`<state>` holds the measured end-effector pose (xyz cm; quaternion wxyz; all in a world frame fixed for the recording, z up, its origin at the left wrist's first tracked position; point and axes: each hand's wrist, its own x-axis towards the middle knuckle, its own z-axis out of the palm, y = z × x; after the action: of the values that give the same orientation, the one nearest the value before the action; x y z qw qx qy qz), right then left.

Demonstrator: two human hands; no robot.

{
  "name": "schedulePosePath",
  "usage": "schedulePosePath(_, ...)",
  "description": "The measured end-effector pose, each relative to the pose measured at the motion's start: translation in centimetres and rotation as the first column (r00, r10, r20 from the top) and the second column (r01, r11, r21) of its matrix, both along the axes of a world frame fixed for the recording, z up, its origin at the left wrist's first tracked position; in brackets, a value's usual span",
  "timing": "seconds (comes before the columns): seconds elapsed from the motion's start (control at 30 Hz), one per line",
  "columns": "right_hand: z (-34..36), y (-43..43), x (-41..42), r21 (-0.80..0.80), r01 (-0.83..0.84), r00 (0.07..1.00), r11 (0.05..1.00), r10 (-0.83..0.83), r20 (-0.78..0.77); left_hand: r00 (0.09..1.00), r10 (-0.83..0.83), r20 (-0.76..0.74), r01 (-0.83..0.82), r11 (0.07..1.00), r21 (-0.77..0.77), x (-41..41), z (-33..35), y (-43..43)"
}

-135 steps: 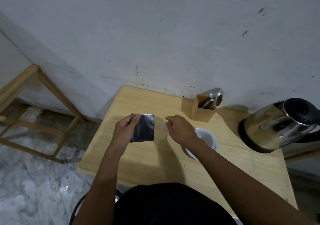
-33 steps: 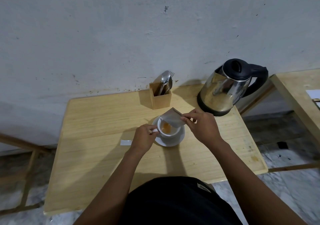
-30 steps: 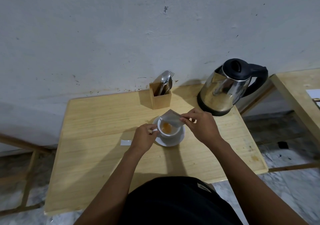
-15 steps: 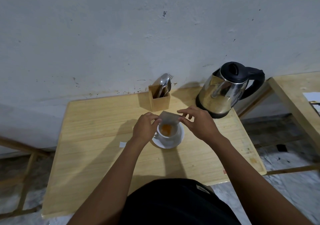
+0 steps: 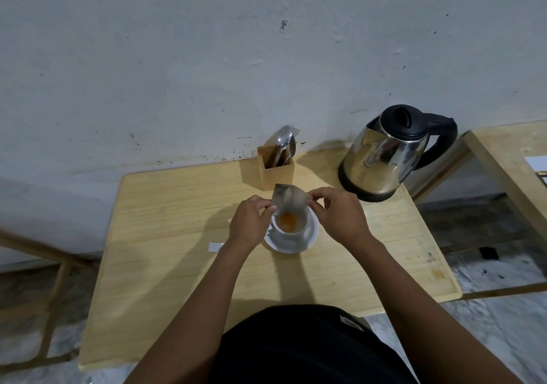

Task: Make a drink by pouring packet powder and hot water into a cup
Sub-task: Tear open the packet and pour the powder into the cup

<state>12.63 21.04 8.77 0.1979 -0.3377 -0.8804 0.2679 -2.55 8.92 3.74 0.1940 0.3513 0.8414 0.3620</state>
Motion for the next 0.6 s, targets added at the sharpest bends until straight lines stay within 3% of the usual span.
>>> schedulePosePath(0.6, 0.20, -0.46, 0.59, -0.003, 0.077, 0.997, 0.997, -0.077, -0.031, 1.000, 0.009, -0.019, -0.009, 1.000, -0.012, 0.84, 0.55, -0.23)
